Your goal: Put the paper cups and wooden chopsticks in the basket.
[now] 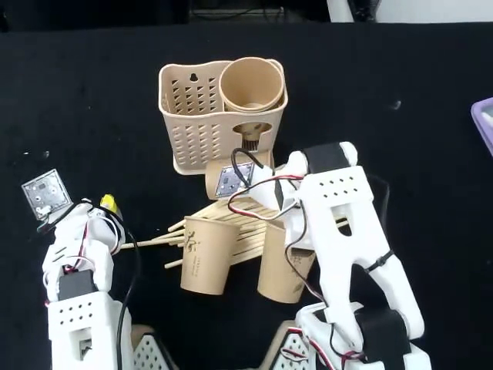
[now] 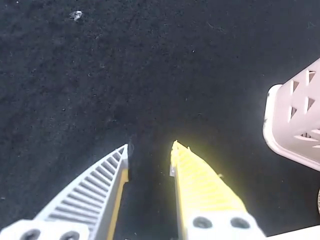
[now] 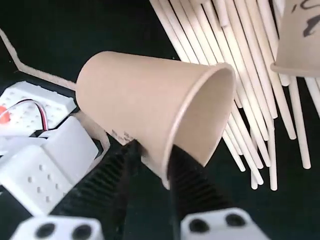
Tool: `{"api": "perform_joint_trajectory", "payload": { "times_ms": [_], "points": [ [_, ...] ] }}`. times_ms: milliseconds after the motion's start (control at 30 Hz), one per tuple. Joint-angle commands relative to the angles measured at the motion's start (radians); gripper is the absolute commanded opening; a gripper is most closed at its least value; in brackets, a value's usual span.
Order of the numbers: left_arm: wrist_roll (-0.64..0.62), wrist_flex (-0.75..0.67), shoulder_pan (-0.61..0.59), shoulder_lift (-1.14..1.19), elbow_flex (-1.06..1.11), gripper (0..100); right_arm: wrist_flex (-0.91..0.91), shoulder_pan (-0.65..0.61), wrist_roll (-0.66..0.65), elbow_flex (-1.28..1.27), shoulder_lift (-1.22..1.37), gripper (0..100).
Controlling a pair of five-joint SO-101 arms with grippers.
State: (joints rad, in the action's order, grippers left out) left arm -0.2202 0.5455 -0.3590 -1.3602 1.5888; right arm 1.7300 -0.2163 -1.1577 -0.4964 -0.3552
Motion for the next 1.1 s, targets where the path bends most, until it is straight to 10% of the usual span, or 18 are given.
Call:
{"api": "perform_joint_trajectory", "payload": {
  "times_ms": [0, 633, 1067],
  "points": [
    [-0.006, -0.021, 0.004, -0.014, -0.005, 14, 0.031, 0.006, -0.015, 0.021, -0.05, 1.0],
    [-0.006, -0.023, 0.004, -0.014, -0.005, 14, 0.034, 0.005, 0.155, 0.259, -0.634, 1.0],
    [-0.006, -0.023, 0.004, -0.014, -0.005, 14, -0.249, -0.097, 0.5, 0.67, -0.32, 1.0]
  ]
}}
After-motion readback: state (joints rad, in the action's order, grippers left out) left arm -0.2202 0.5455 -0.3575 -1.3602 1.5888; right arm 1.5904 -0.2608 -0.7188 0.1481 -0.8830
